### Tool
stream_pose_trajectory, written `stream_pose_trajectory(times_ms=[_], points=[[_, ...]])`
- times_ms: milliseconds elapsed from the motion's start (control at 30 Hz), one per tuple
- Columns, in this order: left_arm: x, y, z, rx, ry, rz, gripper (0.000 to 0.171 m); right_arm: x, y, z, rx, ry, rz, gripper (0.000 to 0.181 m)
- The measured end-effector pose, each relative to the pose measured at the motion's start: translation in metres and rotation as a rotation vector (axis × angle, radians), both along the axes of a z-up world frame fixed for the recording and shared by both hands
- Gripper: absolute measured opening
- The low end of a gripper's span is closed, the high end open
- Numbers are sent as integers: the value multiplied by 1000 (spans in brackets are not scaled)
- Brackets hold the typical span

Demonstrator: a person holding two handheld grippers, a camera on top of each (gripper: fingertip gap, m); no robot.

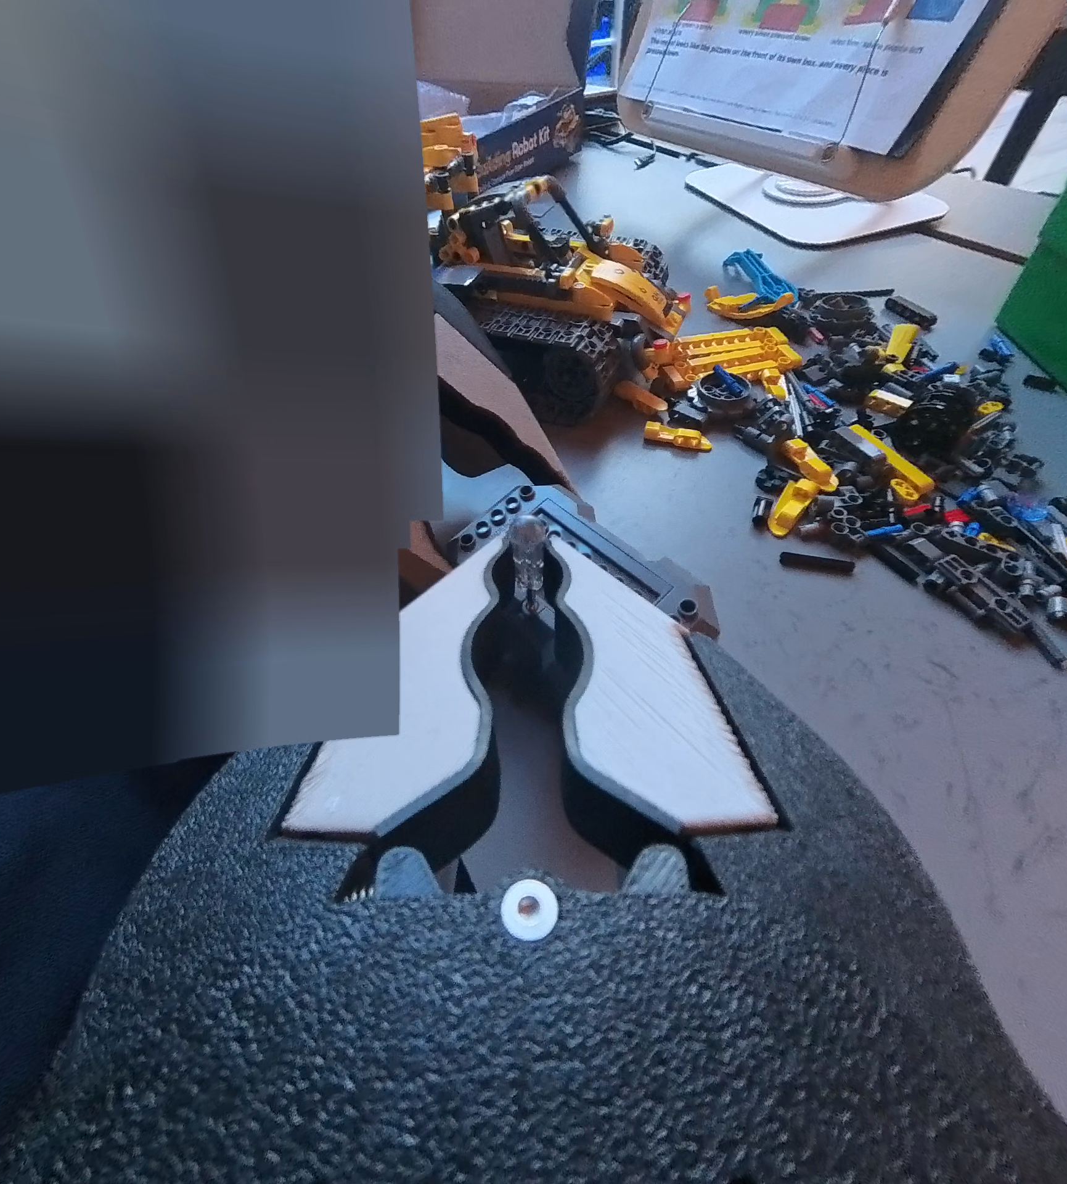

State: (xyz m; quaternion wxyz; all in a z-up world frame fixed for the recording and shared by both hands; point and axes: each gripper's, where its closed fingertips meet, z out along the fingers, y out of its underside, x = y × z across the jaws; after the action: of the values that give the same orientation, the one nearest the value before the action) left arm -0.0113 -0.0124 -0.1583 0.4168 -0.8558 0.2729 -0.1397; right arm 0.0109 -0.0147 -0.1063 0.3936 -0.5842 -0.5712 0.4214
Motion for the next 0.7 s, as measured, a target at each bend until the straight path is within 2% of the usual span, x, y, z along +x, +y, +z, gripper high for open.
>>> stream_pose_trajectory(times_ms=[33,300,700], points=[[0,0,0,2,2,1,68,1,0,0,21,-5,-2,7],[1,0,0,-4,-6,5,68,1,0,0,12,-21,42,7],[2,-1,0,-10,-14,-9,68,1,-2,-1,-42,-65,244,8]])
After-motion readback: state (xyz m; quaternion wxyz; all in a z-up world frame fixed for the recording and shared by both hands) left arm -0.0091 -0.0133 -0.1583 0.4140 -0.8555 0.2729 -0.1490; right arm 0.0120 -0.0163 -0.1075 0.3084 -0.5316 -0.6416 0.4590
